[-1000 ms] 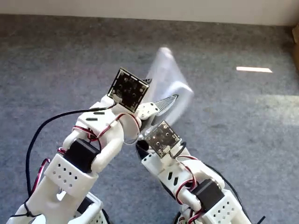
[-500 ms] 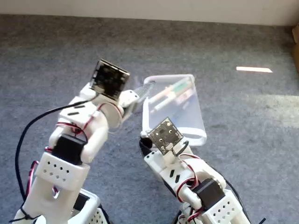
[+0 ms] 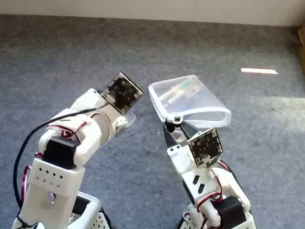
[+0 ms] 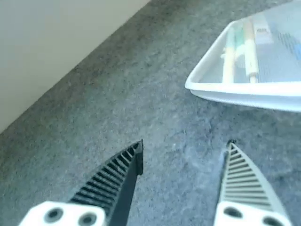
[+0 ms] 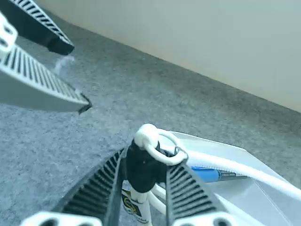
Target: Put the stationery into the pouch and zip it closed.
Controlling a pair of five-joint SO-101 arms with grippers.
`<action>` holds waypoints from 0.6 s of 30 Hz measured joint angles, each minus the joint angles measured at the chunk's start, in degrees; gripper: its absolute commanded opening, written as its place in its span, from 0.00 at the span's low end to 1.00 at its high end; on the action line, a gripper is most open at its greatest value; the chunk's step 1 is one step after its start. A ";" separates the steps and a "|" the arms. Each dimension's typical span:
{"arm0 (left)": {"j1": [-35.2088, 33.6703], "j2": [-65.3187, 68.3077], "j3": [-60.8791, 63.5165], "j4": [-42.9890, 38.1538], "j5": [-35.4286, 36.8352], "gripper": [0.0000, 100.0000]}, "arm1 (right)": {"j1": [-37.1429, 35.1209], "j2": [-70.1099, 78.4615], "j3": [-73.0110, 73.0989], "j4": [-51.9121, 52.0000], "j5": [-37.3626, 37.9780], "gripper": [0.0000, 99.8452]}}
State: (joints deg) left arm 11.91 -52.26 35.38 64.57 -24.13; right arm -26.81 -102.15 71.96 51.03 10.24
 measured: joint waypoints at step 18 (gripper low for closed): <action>20.31 -0.53 10.20 -5.63 -2.20 0.26 | 1.49 -0.09 -9.14 15.56 12.66 0.00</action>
State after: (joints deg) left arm 32.22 -52.79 45.58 58.95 -26.33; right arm -25.32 -102.24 62.81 66.59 22.90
